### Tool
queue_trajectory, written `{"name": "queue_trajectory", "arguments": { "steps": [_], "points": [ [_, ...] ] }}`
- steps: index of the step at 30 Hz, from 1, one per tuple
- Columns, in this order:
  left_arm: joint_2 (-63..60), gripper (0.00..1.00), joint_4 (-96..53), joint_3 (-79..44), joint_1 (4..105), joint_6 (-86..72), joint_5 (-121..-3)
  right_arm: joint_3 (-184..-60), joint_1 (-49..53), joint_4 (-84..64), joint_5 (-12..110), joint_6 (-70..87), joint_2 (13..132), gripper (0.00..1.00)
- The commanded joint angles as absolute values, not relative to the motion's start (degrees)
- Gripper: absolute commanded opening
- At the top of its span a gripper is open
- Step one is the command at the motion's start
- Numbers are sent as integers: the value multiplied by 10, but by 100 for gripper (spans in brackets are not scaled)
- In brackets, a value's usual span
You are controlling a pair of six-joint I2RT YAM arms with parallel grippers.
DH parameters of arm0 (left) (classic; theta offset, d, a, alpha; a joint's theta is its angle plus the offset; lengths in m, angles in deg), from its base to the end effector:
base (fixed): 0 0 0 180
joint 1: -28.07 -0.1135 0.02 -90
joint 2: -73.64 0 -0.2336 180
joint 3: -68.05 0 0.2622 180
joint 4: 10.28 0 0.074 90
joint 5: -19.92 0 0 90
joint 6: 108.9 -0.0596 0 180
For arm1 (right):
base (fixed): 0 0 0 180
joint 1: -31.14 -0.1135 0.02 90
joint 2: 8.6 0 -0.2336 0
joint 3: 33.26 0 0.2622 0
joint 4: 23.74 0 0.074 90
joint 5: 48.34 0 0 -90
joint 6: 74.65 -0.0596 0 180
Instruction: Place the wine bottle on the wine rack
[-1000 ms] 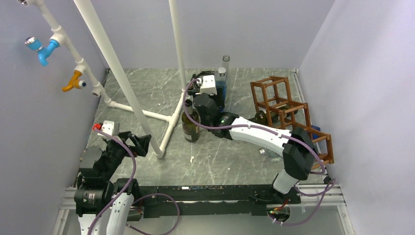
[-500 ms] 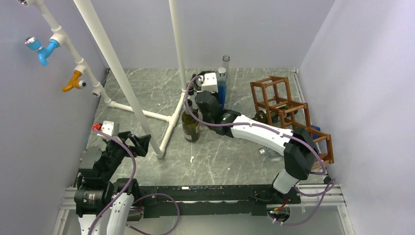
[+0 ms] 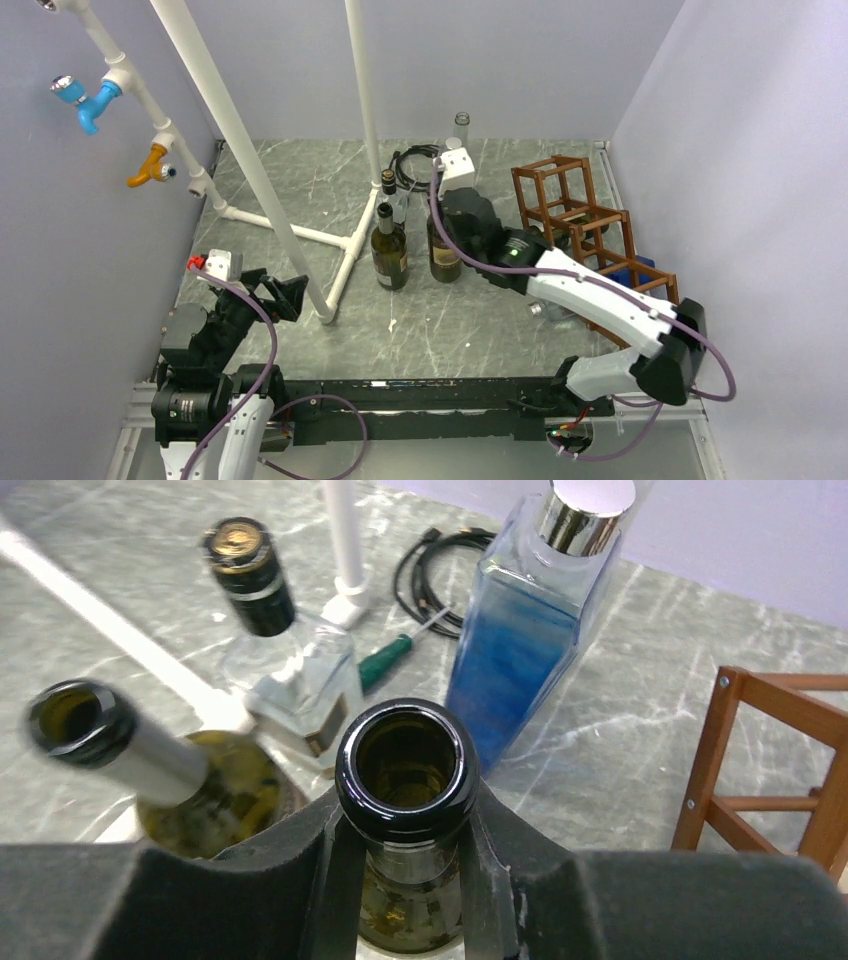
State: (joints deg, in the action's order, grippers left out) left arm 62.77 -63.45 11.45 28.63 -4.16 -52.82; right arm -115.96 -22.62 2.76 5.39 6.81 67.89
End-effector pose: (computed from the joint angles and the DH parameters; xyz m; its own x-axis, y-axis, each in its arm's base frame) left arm 0.1033 -0.0187 0.3284 -0.2024 -0.2410 -0.9492 0.2606 0.9210 -0.2894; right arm 0.2298 0.2538 0.3267 -0.2506 -0.1393 -0.9580 -0.2882 0.9554 -0.0636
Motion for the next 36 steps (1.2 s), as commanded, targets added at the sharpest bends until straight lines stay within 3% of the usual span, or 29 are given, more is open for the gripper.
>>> {"name": "queue_trajectory", "arguments": {
  "steps": [1, 21, 36],
  "points": [
    [636, 97, -611, 114, 282, -37, -520, -1157, -226, 3, 146, 89, 596, 0],
    [621, 97, -609, 115, 283, -37, -513, -1143, -227, 227, 378, 243, 375, 0],
    [613, 97, -610, 114, 283, -37, -515, -1183, -227, 352, 249, 334, 386, 0]
  ]
}}
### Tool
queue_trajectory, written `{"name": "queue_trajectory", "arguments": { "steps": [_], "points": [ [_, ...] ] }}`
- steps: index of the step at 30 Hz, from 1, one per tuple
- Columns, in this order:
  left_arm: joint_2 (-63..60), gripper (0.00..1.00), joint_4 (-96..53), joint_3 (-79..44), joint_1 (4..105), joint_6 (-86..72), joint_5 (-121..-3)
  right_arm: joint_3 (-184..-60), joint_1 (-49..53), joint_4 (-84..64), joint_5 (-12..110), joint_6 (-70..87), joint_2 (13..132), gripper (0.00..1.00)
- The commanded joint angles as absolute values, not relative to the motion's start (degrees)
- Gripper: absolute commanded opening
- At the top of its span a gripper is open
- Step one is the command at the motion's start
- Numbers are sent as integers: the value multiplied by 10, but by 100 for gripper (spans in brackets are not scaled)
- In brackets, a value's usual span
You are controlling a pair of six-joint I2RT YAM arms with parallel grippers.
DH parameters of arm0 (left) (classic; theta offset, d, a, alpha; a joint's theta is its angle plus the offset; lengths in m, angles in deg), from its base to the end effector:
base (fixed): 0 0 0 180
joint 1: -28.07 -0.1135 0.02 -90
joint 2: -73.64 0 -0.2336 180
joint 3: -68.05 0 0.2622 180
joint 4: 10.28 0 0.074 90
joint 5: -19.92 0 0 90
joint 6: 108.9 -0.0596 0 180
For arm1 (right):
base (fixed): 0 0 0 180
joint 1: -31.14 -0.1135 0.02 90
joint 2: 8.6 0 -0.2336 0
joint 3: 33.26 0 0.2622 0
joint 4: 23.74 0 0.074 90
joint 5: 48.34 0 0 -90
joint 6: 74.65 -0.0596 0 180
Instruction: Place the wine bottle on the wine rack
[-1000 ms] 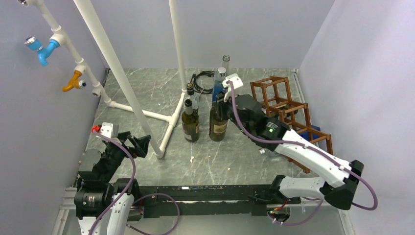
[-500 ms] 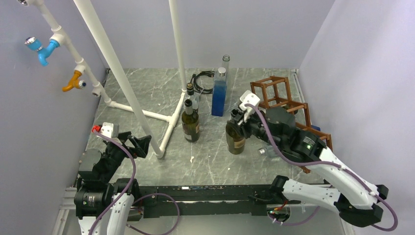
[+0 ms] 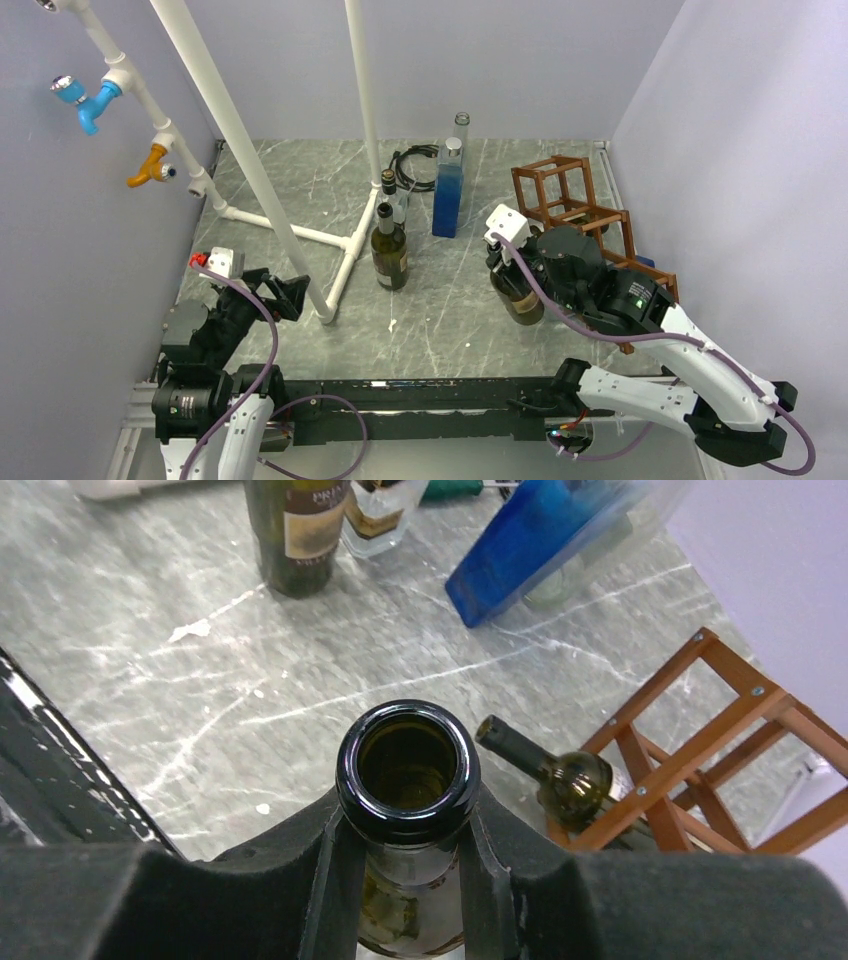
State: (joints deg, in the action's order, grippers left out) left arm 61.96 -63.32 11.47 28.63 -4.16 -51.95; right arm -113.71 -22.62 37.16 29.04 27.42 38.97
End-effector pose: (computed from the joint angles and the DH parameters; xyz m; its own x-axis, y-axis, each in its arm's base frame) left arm 0.1061 -0.0196 0.3274 -0.2177 -0.2397 -0.9461 0.2708 0.9165 -0.2945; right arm 0.1283 0.1530 0.3662 -0.1308 -0.5237 -0.8418 -0.7162 0.6370 -0.2850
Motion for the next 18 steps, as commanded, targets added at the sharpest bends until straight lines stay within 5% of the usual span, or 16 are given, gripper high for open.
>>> {"name": "queue_trajectory", "arguments": {
  "steps": [1, 18],
  "points": [
    [613, 97, -610, 114, 283, -36, -515, -1182, -227, 354, 242, 342, 391, 0],
    [632, 97, -608, 116, 283, -37, -518, -1190, -227, 276, 246, 557, 499, 0]
  ]
}}
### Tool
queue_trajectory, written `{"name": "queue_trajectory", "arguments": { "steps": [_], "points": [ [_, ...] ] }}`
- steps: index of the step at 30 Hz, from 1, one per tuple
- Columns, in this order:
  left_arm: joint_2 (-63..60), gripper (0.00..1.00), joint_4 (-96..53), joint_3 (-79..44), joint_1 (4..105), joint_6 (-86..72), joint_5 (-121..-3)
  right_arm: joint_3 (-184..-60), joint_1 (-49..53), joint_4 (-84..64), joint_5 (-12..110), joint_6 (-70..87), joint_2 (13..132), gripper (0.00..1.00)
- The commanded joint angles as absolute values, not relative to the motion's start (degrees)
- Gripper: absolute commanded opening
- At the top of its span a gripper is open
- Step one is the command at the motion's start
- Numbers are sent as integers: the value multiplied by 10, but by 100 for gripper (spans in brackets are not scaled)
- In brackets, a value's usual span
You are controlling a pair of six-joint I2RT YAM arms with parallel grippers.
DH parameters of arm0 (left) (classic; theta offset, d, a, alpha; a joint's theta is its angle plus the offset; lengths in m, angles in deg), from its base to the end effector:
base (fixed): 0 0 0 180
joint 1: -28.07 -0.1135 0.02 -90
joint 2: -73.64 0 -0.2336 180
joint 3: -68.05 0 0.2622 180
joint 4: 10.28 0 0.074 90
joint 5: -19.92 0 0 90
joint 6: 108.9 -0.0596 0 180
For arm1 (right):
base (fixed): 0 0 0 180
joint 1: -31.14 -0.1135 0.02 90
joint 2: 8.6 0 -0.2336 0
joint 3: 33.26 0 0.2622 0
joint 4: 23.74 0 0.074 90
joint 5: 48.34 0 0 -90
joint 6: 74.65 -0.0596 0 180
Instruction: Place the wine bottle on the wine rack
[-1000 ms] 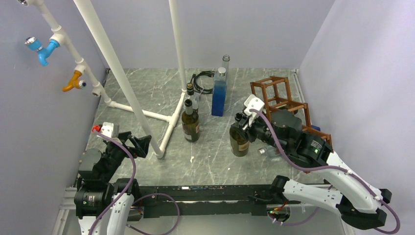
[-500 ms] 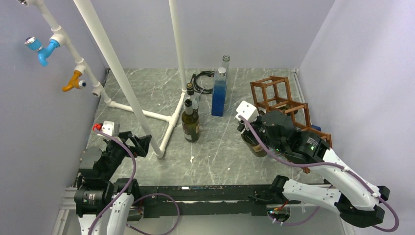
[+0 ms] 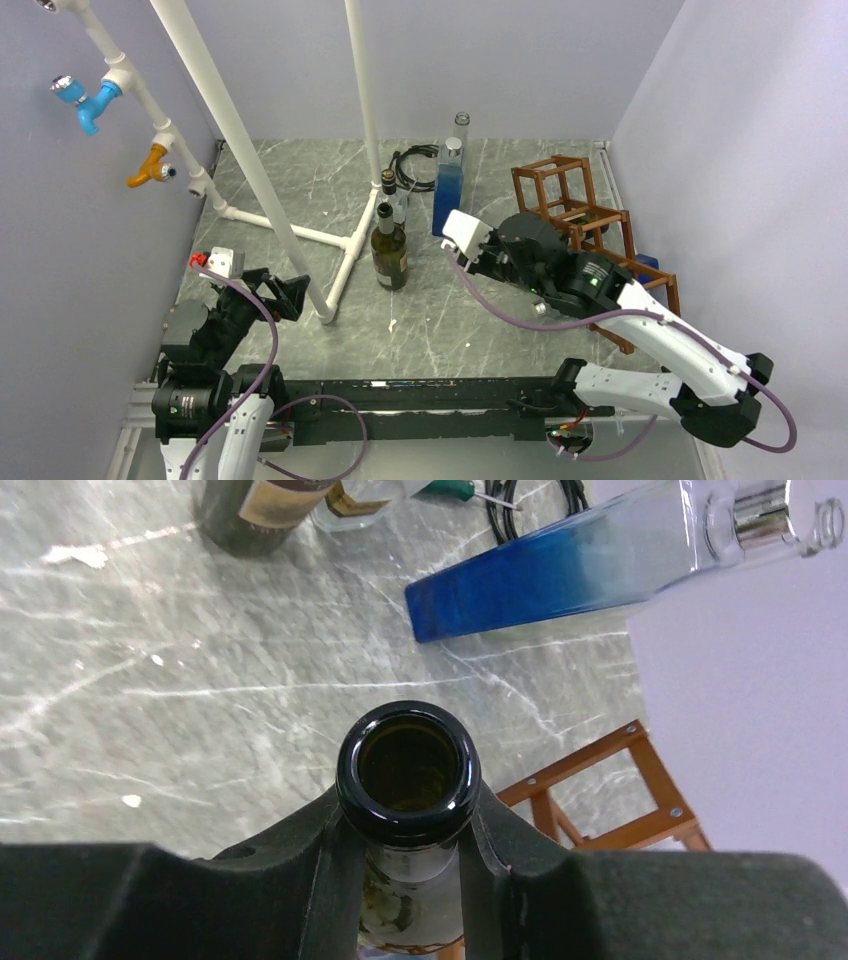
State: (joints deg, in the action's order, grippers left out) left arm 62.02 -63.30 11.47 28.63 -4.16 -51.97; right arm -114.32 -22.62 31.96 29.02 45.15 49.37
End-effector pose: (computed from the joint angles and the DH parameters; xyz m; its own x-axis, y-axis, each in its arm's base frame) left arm 0.1059 -0.0196 0.3275 -0.2163 -0.2397 -0.9464 0.2709 0.9166 -0.2941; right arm 0.1575 0.1928 0.3431 0.0605 -0.7377 -0.6724 -0.7467 0.4136 -0.5210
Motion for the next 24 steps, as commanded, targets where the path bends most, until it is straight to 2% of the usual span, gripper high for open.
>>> {"name": "queue_trajectory", "arguments": {
  "steps": [1, 6, 16, 24],
  "points": [
    [633, 97, -607, 116, 283, -36, -518, -1190, -227, 281, 231, 573, 502, 0],
    [641, 98, -606, 117, 285, -37, -518, -1189, -227, 319, 167, 620, 512, 0],
    [650, 98, -606, 118, 294, -37, -521, -1129, -227, 327, 123, 689, 522, 0],
    [656, 98, -605, 118, 298, -36, -522, -1179, -228, 383, 136, 662, 540, 0]
  ]
}}
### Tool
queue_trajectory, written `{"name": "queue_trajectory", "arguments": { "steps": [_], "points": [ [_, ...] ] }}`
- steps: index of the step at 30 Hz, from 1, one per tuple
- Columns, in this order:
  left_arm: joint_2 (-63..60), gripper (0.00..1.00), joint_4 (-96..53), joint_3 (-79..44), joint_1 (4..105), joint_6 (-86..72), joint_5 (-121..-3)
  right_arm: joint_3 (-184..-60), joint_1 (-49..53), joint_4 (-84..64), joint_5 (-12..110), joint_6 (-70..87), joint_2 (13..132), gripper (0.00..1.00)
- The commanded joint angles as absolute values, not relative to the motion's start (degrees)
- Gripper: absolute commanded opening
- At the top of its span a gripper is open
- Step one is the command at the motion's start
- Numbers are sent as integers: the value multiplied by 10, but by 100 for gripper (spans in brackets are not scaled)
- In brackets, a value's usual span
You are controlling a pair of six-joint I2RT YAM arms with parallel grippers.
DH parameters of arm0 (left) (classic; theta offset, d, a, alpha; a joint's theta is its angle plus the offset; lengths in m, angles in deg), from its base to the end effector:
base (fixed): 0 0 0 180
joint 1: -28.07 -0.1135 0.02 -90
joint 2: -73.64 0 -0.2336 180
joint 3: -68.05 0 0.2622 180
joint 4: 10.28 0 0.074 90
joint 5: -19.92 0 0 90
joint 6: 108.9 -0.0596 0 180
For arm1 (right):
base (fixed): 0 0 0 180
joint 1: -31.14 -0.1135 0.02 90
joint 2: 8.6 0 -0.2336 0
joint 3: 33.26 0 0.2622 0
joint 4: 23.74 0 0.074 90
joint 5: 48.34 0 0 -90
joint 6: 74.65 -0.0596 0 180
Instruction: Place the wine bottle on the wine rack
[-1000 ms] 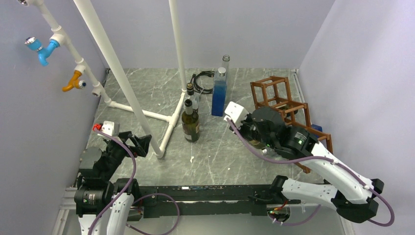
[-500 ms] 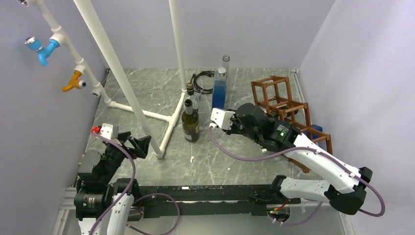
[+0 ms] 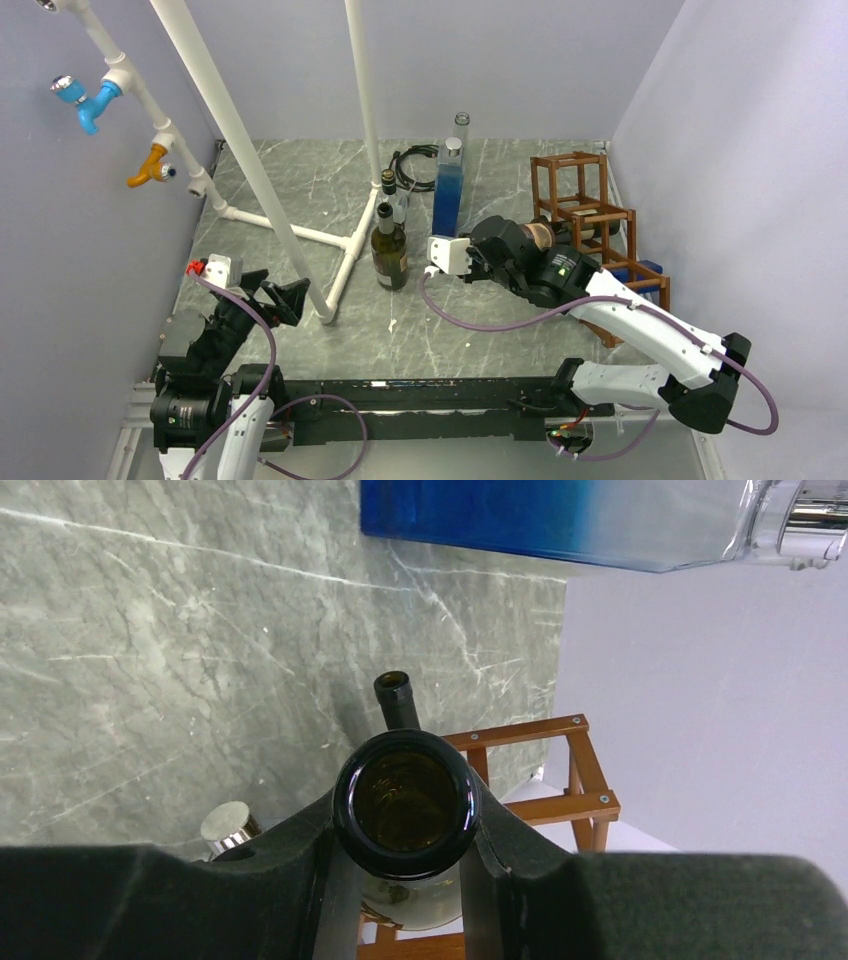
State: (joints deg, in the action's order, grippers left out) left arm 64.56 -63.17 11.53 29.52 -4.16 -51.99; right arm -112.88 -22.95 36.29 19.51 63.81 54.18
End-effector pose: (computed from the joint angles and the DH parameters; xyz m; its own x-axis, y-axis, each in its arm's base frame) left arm 0.0962 -0.0209 0.3311 -0.1766 -0.2375 -0.9552 0.2979 0.9120 -0.2818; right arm 0.1697 0.1960 0.3088 0.1746 -0.9409 -0.2903 -0.6910 0.0930 -0.7168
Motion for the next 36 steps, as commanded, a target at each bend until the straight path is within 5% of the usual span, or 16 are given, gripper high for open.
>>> {"name": "queue_trajectory", "arguments": {
  "steps": [1, 36],
  "points": [
    [656, 98, -605, 118, 298, -37, -522, -1186, -228, 392, 136, 657, 542, 0],
    [676, 100, -606, 119, 313, -36, -528, -1120, -242, 459, -69, 579, 661, 0]
  ]
}}
